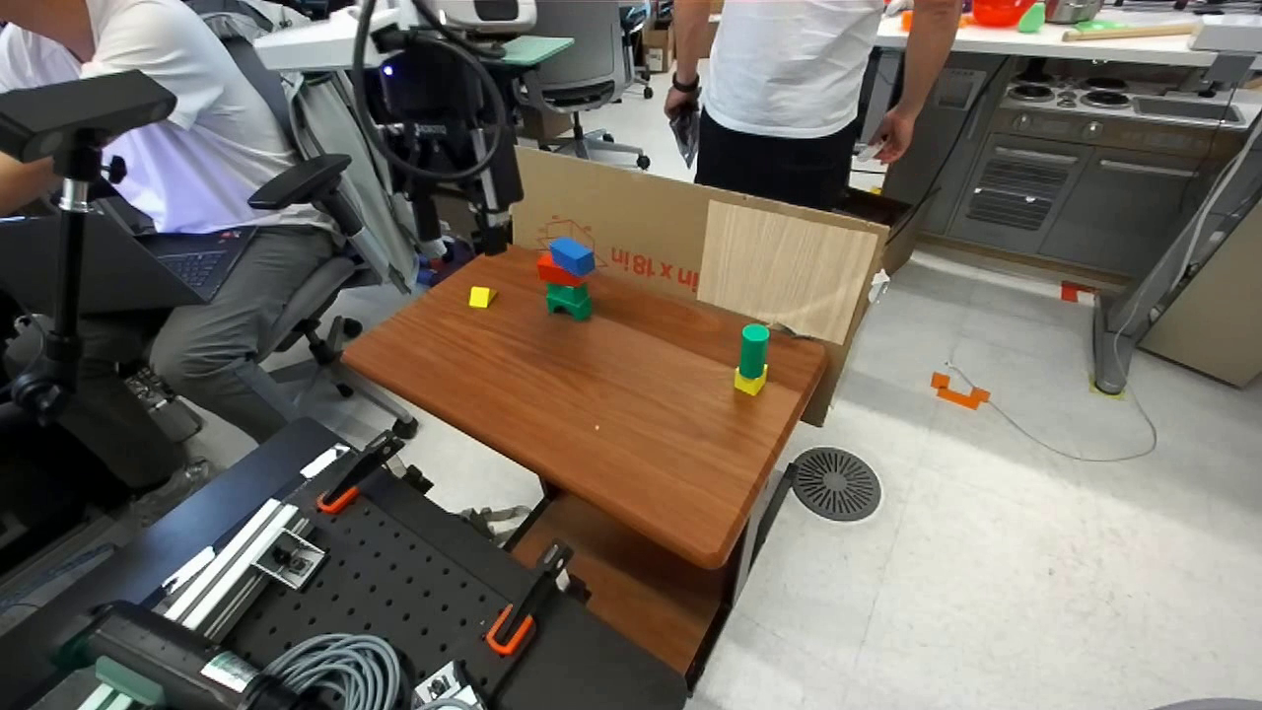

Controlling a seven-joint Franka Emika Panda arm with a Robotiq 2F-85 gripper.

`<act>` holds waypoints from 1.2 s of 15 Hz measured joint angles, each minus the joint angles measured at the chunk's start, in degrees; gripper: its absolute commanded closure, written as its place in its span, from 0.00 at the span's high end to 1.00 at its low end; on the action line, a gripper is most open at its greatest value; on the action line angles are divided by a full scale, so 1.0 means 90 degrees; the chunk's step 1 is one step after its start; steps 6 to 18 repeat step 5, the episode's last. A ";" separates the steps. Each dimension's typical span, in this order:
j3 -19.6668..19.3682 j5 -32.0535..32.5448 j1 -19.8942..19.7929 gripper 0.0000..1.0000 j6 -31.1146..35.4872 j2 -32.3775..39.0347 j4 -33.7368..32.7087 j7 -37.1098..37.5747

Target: Put the blue building block on top of the orange building block

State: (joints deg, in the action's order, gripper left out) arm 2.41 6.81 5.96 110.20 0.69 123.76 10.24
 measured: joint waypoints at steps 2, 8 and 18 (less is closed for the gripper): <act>0.0098 -0.0321 0.0001 1.00 0.0191 -0.0558 0.0688 -0.0090; 0.0124 -0.0430 -0.0001 1.00 0.0291 -0.0893 0.1101 -0.0127; 0.0124 -0.0430 -0.0001 1.00 0.0291 -0.0893 0.1101 -0.0127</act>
